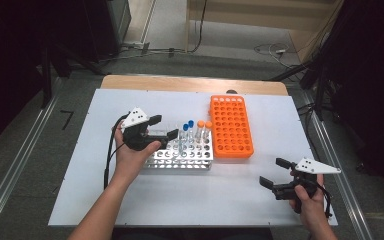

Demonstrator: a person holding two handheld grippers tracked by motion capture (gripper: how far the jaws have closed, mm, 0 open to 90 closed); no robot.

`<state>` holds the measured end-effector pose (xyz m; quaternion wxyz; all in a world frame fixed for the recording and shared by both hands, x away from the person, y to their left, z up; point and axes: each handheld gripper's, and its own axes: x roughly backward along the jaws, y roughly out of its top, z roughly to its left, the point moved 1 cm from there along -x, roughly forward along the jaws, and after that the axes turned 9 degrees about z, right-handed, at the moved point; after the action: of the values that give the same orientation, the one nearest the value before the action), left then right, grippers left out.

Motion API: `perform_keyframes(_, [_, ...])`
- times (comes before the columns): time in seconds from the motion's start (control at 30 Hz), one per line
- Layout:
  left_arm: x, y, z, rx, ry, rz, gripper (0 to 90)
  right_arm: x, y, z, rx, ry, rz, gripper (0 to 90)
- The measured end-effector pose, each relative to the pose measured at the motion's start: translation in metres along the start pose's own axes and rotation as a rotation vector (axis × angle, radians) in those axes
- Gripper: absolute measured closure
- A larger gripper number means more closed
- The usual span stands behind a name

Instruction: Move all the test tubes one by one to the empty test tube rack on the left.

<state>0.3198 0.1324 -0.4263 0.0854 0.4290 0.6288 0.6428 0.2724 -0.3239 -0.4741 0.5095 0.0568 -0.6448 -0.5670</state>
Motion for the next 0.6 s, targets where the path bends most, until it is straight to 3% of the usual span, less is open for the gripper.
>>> perform_keyframes(0.17, [0.014,-0.005,-0.006,0.010,-0.017,-0.022,2.4,0.000,0.000,0.001,0.001,-0.002,0.001,0.0])
perform_keyframes(0.6, [0.043,-0.027,-0.025,0.001,-0.030,-0.037,0.0,-0.003,0.001,0.002,0.005,-0.003,0.005,0.0])
